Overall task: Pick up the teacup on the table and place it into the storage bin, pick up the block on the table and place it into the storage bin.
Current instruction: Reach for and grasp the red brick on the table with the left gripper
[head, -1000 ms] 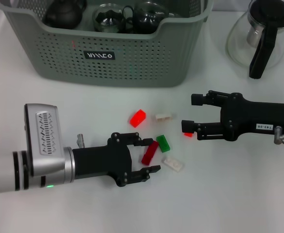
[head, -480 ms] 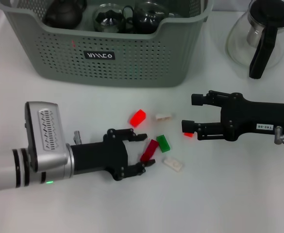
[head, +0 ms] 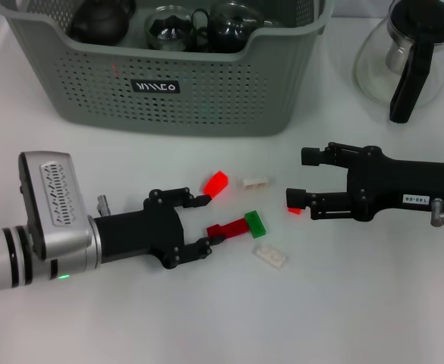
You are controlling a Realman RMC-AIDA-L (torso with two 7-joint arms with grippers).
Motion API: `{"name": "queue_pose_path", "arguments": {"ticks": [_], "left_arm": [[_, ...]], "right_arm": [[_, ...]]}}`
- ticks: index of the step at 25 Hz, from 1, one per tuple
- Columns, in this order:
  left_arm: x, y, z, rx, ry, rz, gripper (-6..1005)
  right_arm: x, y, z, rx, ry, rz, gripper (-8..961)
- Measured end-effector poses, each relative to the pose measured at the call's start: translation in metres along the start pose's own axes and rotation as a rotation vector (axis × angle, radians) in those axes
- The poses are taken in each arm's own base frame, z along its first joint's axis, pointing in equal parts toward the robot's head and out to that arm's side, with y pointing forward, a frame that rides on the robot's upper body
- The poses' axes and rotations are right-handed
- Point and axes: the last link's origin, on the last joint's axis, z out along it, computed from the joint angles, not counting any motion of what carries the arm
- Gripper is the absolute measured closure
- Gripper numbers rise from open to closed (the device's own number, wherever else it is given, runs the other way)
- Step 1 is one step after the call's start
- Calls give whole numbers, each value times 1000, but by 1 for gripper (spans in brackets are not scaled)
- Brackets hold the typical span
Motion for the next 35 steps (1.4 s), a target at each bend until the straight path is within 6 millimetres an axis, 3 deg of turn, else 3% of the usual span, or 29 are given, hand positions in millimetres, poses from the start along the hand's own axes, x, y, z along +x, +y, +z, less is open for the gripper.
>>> {"name": "queue_pose_path", "arguments": {"ticks": [18, 22, 35], "left_arm": [[1, 13, -1, -28, 40, -38, 407], [0, 12, 0, -25, 29, -56, 475], [1, 8, 5, -35, 7, -136, 472]], "right_arm": [[1, 0, 0, -1, 1, 4, 7], [1, 1, 0, -1, 2, 4, 6], [1, 0, 0, 1, 4, 6, 5]]}}
